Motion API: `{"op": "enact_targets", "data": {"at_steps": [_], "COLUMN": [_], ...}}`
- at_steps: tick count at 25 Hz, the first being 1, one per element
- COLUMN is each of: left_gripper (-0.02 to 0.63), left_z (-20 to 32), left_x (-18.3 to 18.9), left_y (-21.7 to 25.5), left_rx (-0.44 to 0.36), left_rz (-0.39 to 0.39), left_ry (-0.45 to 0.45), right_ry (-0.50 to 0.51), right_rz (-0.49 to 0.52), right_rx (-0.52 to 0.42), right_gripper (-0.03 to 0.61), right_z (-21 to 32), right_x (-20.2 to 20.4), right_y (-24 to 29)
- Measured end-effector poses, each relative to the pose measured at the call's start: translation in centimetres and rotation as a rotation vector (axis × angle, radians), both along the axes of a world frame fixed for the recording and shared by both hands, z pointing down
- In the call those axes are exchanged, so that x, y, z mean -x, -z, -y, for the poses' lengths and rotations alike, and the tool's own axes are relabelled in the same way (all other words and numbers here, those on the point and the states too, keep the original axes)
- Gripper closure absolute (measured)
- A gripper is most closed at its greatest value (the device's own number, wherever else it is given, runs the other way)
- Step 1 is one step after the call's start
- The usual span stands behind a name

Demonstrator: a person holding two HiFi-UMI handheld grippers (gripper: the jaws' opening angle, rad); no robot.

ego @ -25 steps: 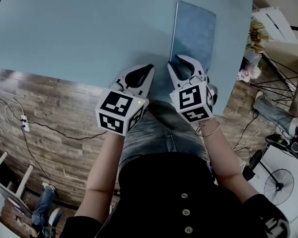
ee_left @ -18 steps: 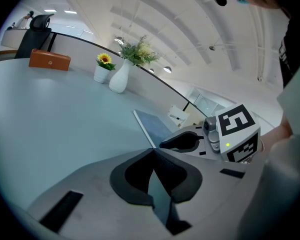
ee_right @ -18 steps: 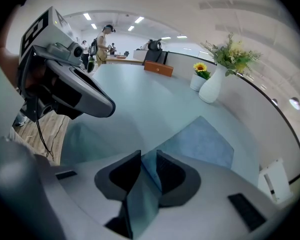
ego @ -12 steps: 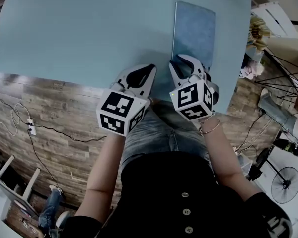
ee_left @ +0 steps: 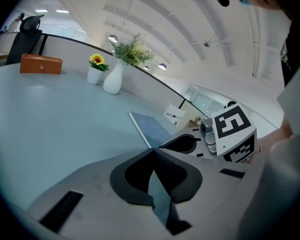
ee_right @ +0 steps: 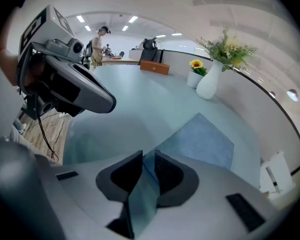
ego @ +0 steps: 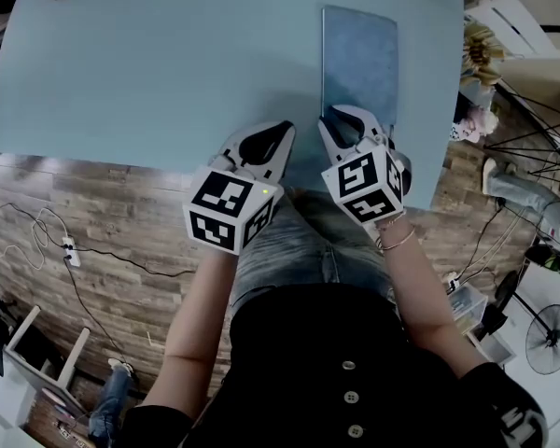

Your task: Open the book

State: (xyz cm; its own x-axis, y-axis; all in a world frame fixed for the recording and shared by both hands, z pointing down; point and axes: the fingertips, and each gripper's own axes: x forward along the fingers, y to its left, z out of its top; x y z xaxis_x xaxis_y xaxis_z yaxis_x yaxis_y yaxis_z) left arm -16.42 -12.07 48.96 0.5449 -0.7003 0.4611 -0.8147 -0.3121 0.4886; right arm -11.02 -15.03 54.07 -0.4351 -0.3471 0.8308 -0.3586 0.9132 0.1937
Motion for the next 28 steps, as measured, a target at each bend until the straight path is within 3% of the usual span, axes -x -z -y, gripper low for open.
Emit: {"op": "enact_targets", "data": {"at_steps": [10,28], "left_gripper": [0.601,0.601], "left_z": [0.4,0.9], "left_x": [0.2,-1.4], "left_y": [0.6,2.2], "left_rx": [-0.011,-0.042], "left_rz": [0.008,0.023], "left_ry": [-0.051,-0.116], "right_ry": [-0.056,-0.127], "right_rz": [0.068,0.144], "right_rx": [0.052,0.057], "right_gripper": [0.561,0.569], "right_z": [-0.6,-0.1], "right_x": [0.4,-0.3], "right_y": [0.4,3.9]}}
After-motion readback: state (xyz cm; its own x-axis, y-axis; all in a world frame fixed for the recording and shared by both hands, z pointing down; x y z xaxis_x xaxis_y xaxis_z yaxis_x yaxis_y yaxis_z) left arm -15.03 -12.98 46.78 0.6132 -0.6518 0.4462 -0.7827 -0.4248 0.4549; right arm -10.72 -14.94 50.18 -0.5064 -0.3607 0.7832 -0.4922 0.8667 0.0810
